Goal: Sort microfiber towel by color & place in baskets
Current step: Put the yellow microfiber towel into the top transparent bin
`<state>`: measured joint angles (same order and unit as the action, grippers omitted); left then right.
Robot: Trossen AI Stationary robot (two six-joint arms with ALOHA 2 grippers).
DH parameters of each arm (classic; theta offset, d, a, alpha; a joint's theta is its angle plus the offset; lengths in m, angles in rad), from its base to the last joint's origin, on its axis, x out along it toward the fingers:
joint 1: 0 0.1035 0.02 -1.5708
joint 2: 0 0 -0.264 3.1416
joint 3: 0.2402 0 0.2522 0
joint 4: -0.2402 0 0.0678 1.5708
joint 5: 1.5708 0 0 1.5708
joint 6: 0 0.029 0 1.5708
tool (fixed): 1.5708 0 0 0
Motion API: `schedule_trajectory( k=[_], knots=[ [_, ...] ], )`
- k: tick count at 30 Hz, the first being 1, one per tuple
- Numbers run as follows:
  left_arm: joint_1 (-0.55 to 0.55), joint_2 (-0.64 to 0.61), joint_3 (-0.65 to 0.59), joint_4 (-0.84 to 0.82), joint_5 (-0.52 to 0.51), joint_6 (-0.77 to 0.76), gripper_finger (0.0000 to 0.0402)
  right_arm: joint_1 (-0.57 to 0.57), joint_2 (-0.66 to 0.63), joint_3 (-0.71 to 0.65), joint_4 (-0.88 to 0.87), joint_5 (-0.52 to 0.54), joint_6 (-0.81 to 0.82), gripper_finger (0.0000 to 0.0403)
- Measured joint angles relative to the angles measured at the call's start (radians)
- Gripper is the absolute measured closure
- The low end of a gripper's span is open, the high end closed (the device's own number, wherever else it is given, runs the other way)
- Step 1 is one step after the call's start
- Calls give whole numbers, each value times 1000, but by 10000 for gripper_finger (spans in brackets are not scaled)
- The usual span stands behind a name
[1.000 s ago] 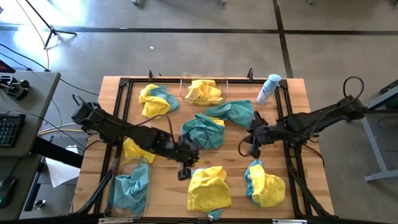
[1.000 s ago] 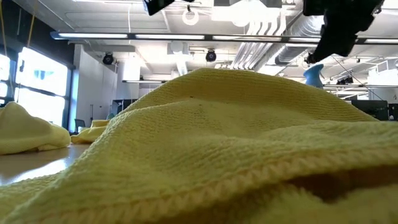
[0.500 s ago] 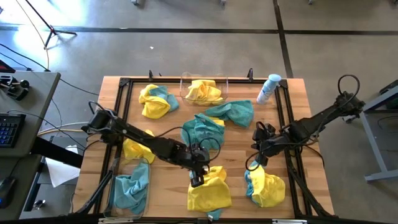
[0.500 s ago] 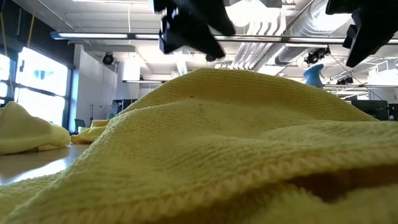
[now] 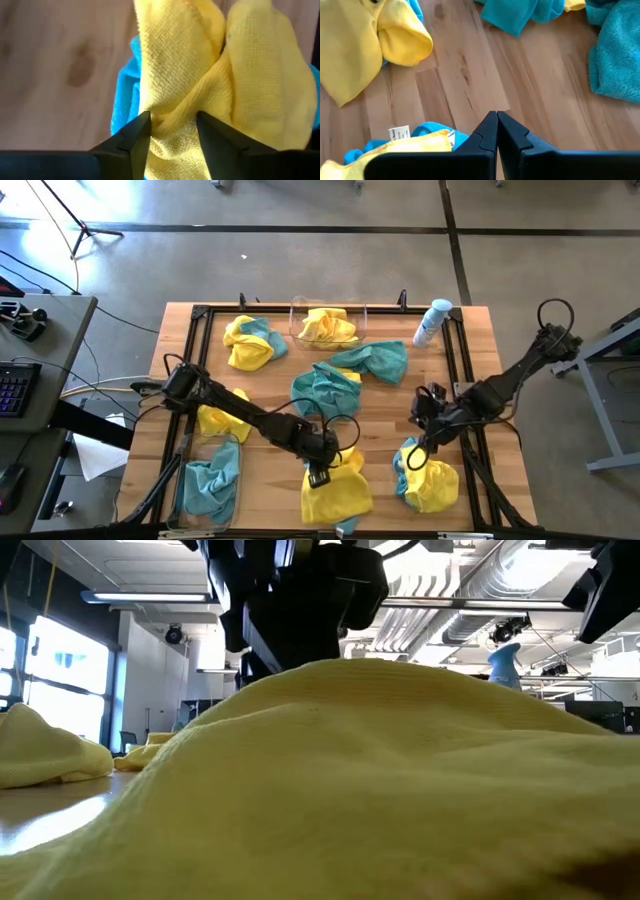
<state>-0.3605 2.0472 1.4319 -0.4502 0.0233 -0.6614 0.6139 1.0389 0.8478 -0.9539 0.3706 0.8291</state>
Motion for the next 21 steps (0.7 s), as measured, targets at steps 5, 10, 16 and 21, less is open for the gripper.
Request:
schedule_trajectory(
  k=[5,10,16,21],
  knots=[
    [1,-22,5,-16,3,-15,366,22,0,0,0,0,-26,403],
    [0,-80,76,-113,-66,-2,393,29,0,0,-3,4,-51,403],
    [-1,-174,188,-230,-127,33,400,29,0,0,-8,43,-61,403],
    [-2,-261,247,-249,-205,55,401,29,0,0,-8,48,-74,403]
  ],
)
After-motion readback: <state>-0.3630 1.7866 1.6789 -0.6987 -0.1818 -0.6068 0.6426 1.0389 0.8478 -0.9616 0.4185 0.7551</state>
